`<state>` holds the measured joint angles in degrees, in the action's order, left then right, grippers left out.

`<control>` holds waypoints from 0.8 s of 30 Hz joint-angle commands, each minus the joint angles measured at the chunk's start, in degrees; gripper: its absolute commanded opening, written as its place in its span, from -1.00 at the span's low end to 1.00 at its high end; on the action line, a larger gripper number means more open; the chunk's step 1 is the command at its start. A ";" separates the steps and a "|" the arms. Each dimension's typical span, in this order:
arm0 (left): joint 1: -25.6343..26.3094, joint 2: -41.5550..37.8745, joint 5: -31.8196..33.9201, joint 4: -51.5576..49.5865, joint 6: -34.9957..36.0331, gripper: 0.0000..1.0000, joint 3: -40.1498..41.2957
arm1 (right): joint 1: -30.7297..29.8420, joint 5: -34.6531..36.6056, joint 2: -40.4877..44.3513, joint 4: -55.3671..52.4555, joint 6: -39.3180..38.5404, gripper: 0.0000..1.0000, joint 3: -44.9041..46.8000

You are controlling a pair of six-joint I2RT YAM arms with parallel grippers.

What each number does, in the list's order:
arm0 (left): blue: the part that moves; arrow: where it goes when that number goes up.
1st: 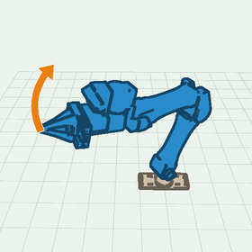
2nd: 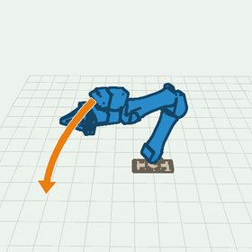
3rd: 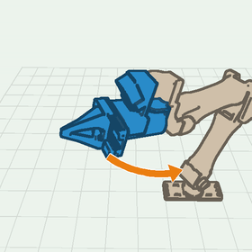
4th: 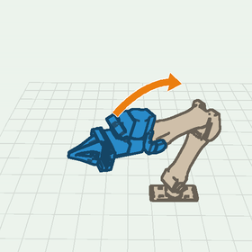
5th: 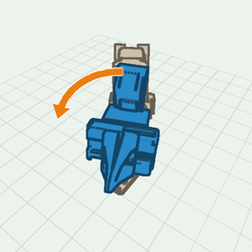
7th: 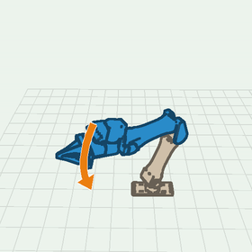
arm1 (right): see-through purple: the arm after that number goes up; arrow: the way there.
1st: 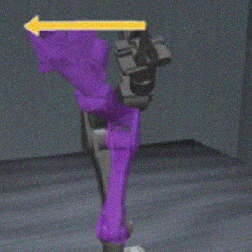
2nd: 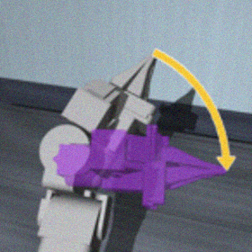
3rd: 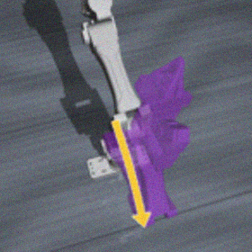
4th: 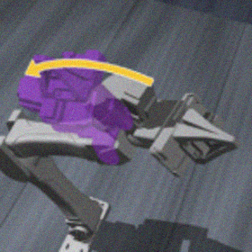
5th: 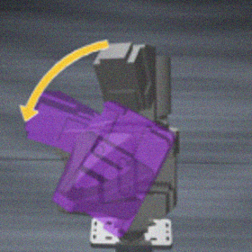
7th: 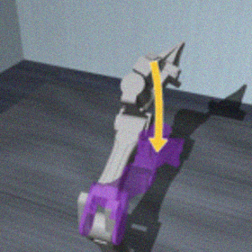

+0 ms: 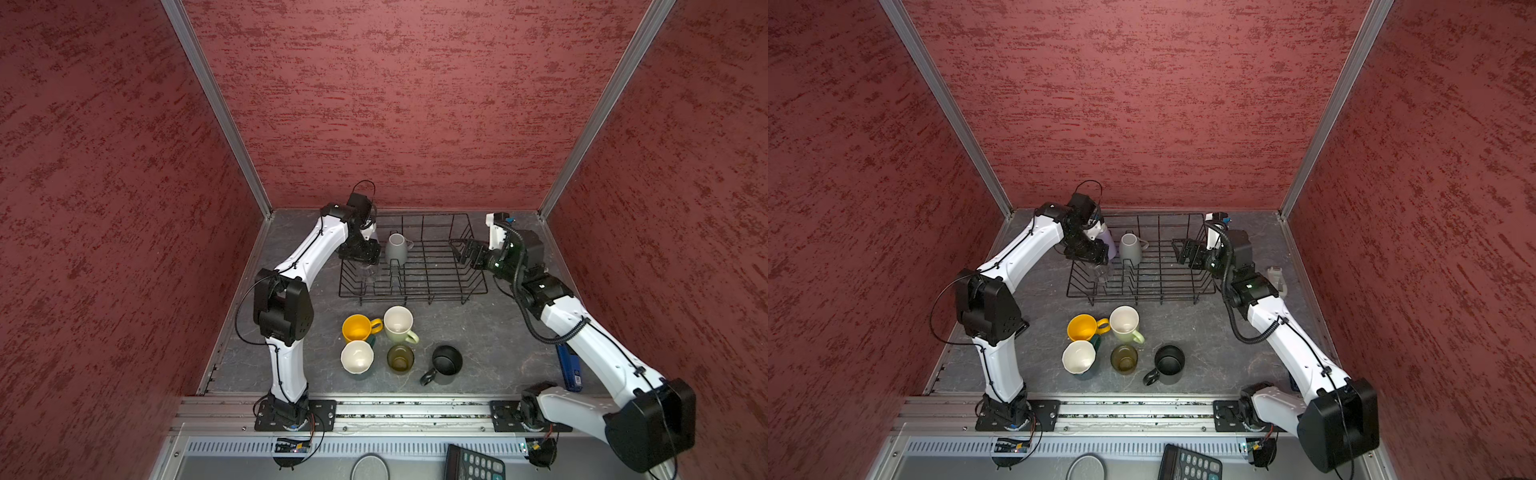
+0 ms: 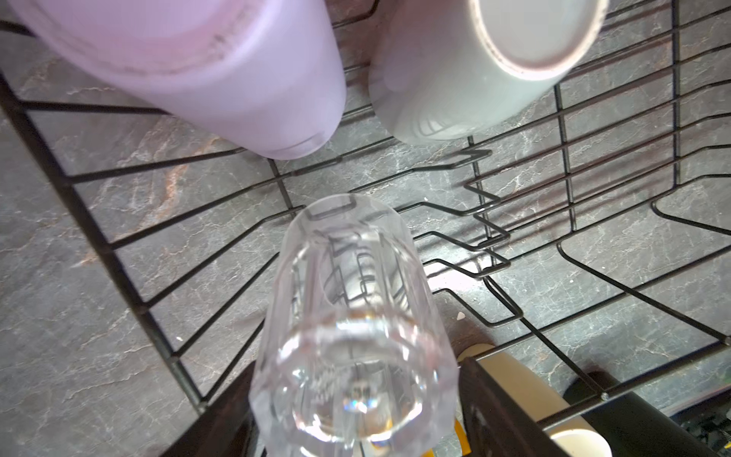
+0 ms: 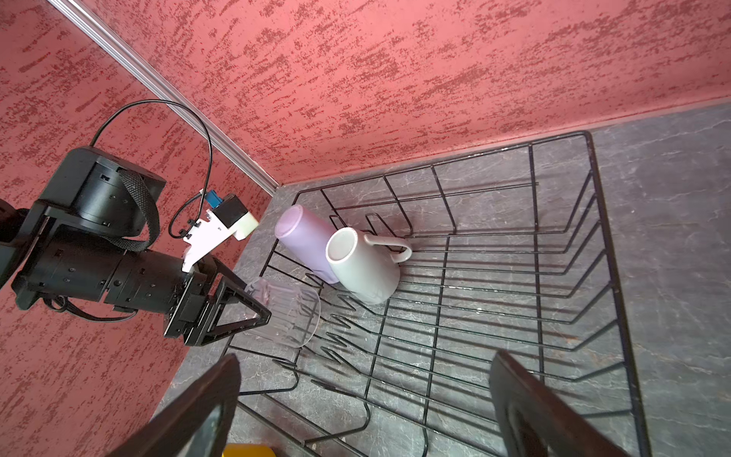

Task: Load cups into a dish rack
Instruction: Place the cup upside down at the dish rack.

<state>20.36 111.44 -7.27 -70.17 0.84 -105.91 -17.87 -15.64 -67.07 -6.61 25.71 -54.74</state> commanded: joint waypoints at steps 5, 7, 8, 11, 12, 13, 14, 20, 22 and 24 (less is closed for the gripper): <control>0.34 1.39 -1.57 1.35 -0.47 0.60 1.20 | 0.53 -0.67 0.55 1.60 0.26 0.97 0.13; 0.38 1.71 -1.55 1.63 -0.37 0.61 1.41 | 0.47 -0.69 0.47 1.60 0.29 0.97 0.06; 0.39 1.86 -1.53 1.70 -0.32 0.61 1.50 | 0.48 -0.79 0.36 1.67 0.23 0.97 -0.06; 0.38 2.60 -0.57 1.95 -0.65 0.64 1.58 | 0.49 -0.97 0.20 1.76 0.24 0.97 -0.20; 0.38 2.75 -0.09 2.03 -0.88 0.65 1.58 | 0.51 -0.97 0.12 1.73 0.28 0.97 -0.19; 0.38 2.66 -0.03 2.40 -1.15 0.68 1.66 | 0.55 -0.97 0.10 1.71 0.29 0.97 -0.33; 0.38 2.49 -0.23 3.05 -1.38 0.75 1.90 | 0.56 -0.92 0.10 1.65 0.22 0.97 -0.32; 0.60 0.48 -1.26 4.03 -2.11 0.99 1.68 | 0.61 -0.99 -0.08 1.57 0.21 0.97 -0.50; 1.16 -0.59 0.79 3.88 -1.91 0.99 1.52 | 0.63 -1.05 -0.08 1.60 0.21 0.97 -0.46; 1.86 -3.33 4.97 4.69 -1.92 0.99 2.01 | 0.67 -1.06 -0.08 1.52 0.21 0.97 -0.48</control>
<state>21.08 112.71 -6.37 -66.96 -0.67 -104.01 -17.78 -16.19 -67.09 -6.61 25.71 -54.70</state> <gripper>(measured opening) 0.994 0.985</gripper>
